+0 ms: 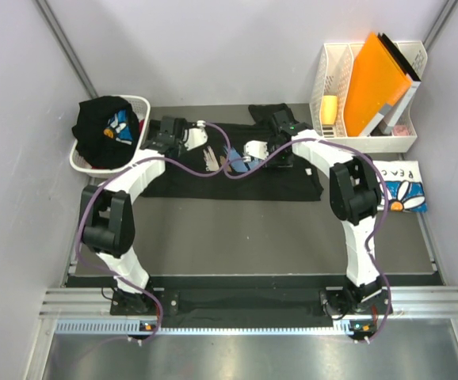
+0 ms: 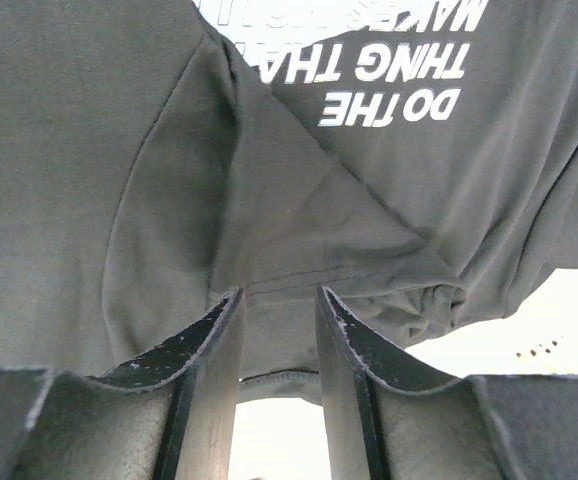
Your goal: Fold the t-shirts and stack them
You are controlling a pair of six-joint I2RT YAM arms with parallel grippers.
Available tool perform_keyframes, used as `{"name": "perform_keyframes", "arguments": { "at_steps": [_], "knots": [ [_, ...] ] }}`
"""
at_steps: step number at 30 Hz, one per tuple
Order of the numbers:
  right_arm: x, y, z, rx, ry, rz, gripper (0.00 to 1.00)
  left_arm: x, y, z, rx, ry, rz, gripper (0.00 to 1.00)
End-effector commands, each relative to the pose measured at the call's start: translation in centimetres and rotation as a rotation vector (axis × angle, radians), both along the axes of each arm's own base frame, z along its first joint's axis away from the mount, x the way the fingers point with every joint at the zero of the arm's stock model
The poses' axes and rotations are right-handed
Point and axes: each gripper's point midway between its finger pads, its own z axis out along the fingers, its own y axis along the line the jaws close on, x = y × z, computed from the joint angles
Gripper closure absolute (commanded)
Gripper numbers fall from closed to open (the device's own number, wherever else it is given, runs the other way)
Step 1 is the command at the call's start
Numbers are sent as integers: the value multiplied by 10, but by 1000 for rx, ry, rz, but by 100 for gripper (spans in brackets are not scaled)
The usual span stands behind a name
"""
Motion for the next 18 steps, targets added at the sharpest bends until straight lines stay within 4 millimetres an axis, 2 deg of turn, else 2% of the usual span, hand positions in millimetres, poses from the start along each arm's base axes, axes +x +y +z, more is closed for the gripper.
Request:
{"name": "perform_keyframes", "arguments": {
  "at_steps": [1,4,14,18],
  "knots": [
    [4,-1,3,19,-5,10,64,20,0,20,0,-73,15,56],
    [4,-3,-5,16,11,5,64,23,-1,18,0,-70,18,56],
    [7,-1,-14,16,28,2,60,29,-2,15,4,-66,17,57],
    [10,2,1,36,10,2,57,29,-1,14,7,-62,16,57]
  ]
}}
